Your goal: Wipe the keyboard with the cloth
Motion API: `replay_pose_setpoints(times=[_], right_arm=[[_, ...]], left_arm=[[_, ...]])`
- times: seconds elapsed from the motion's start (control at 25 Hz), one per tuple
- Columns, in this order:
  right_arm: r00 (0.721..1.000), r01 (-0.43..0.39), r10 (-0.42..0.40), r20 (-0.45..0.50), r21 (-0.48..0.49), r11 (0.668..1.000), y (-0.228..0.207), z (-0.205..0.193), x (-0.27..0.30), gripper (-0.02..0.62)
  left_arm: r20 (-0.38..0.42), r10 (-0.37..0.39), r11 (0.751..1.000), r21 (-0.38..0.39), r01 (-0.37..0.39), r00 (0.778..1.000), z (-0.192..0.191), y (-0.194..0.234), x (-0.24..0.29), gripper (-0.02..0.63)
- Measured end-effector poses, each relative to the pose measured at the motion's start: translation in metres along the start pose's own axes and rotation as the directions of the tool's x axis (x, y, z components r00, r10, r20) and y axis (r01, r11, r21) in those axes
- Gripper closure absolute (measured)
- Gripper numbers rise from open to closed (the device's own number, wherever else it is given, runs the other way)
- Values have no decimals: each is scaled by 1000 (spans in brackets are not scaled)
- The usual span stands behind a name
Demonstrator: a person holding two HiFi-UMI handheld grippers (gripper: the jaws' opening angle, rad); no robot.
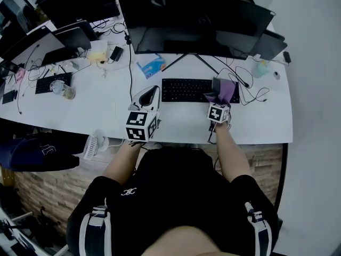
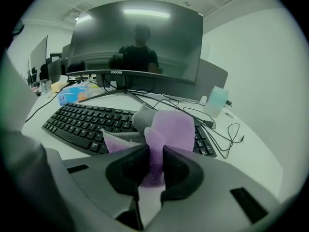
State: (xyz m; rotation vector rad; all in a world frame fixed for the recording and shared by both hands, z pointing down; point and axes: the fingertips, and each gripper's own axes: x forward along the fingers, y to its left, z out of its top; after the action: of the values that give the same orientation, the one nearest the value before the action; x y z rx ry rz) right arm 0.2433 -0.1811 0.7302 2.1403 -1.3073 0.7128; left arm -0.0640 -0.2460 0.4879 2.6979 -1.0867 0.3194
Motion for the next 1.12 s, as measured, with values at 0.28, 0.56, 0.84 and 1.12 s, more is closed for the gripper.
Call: replay_pose_setpoints(times=[0.28,0.56,0.84,1.12], right_arm=[[1000,-24,24,10,-30,999,43,5,-10,512],[999,-36,38,38,-33,999,80,4,-17,512],[986,-157,164,30,-170,973,152,5,-35,512],[963,-247,266,31,-285,926,224,9,-47,512]], left_arm=[[7,-6,1000,7,6,1000,-2,28,-21,594],[20,-1,1000,4,1,1000,-11,51,-37,594],[41,33,999,-24,-33,999,-11,69,-55,594],[41,77,996,-36,-76,996,-16,91,-74,594]])
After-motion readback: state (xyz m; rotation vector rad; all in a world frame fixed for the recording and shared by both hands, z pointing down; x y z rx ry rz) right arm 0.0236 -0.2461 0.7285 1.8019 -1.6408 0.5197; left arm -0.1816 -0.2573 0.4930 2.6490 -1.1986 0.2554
